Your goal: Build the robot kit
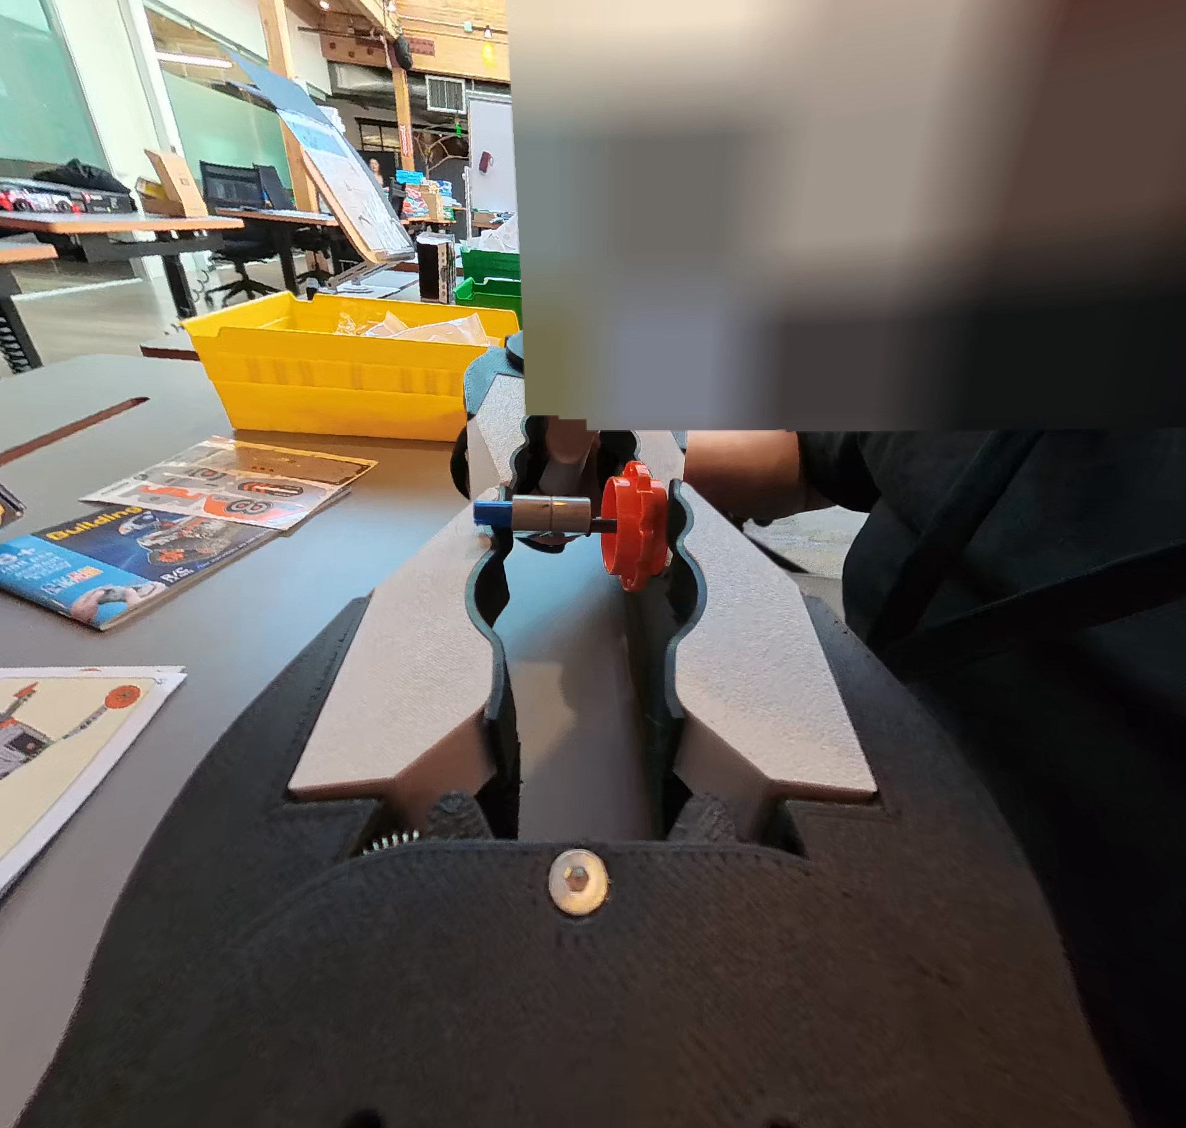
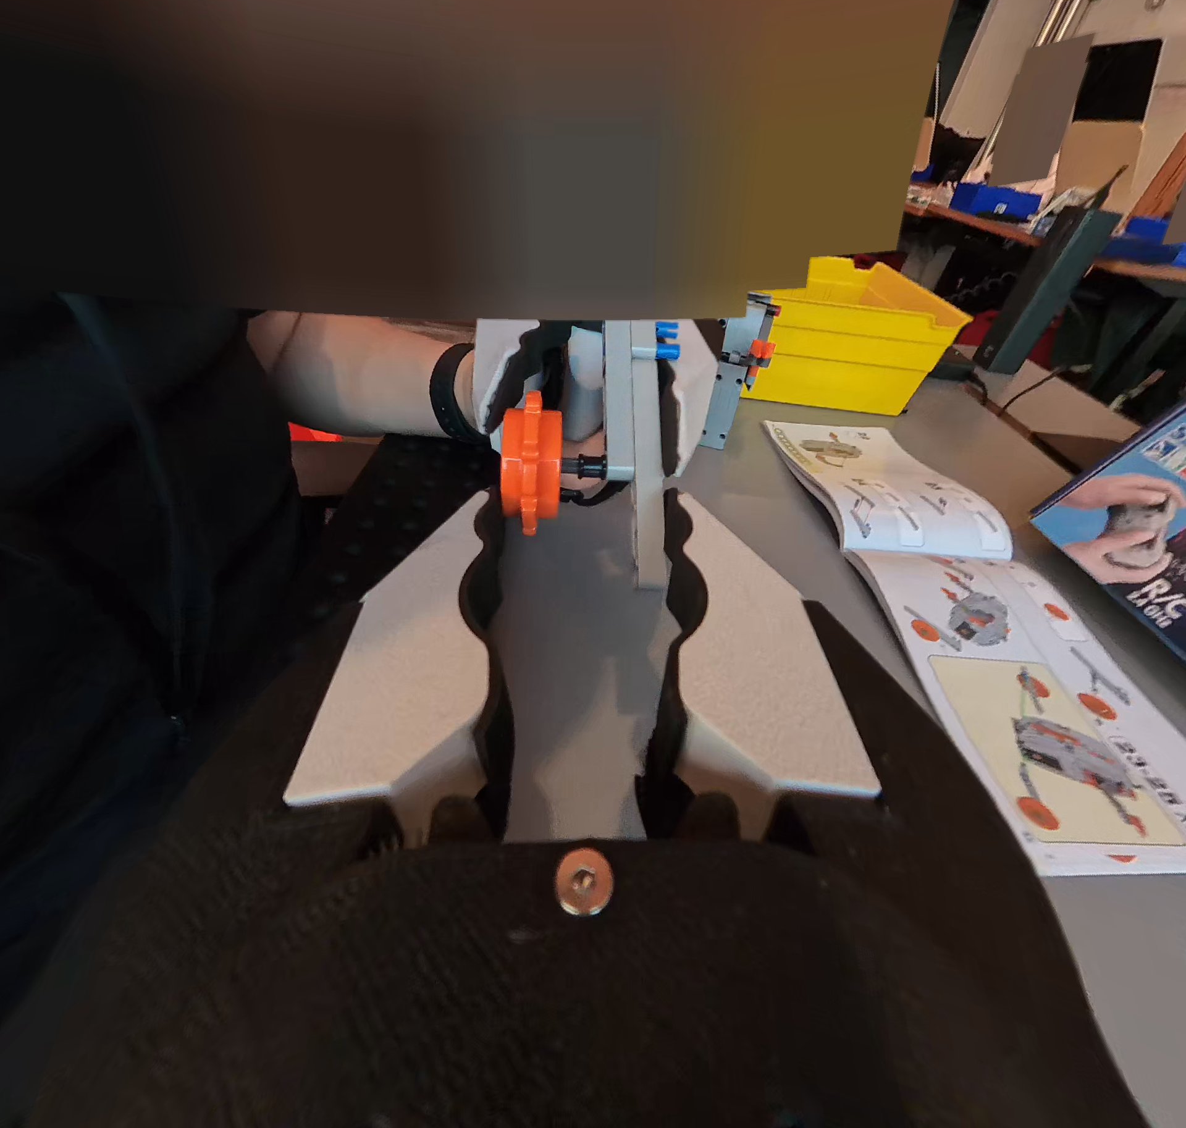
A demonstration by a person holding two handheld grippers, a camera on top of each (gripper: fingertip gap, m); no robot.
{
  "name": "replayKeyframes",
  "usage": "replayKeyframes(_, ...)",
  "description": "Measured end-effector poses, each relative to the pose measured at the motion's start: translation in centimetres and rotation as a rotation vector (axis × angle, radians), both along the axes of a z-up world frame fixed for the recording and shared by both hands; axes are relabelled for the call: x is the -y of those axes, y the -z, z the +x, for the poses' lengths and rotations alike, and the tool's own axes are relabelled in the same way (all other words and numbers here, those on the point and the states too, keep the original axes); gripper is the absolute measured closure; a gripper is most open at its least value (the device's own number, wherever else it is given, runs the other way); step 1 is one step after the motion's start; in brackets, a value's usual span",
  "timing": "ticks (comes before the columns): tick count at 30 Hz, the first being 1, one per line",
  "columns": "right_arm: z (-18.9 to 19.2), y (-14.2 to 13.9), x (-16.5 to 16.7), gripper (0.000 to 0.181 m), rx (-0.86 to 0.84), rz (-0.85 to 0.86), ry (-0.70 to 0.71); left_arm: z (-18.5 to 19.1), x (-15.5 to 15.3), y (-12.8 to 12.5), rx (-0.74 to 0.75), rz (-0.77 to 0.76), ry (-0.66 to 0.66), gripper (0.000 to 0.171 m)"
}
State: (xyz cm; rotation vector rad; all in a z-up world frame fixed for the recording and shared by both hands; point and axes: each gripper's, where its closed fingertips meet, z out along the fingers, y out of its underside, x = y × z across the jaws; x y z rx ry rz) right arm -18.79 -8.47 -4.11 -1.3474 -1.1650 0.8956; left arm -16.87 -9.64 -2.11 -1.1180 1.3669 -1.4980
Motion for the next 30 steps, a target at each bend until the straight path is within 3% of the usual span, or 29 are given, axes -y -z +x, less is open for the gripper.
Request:
replayKeyframes(9,-0.2,0.1,0.5,0.133,0.03,0.126,0.009,-0.2,0.8,0.1,0.0,0.102,-0.004,0.125)
replayKeyframes(15,-0.3,0.2,0.8,0.134,0.028,0.084,-0.016,-0.2,0.9,0.0,0.007,0.082,0.006,0.125)
replayKeyframes(24,-0.2,0.2,0.5,0.136,-0.01,-0.027,-0.039,-0.1,0.3,-0.2,0.007,-0.027,0.003,0.124)
replayKeyframes(30,0.0,0.1,-0.6,0.134,-0.092,-0.245,-0.042,0.2,-1.4,-0.3,0.018,-0.283,0.015,0.126)
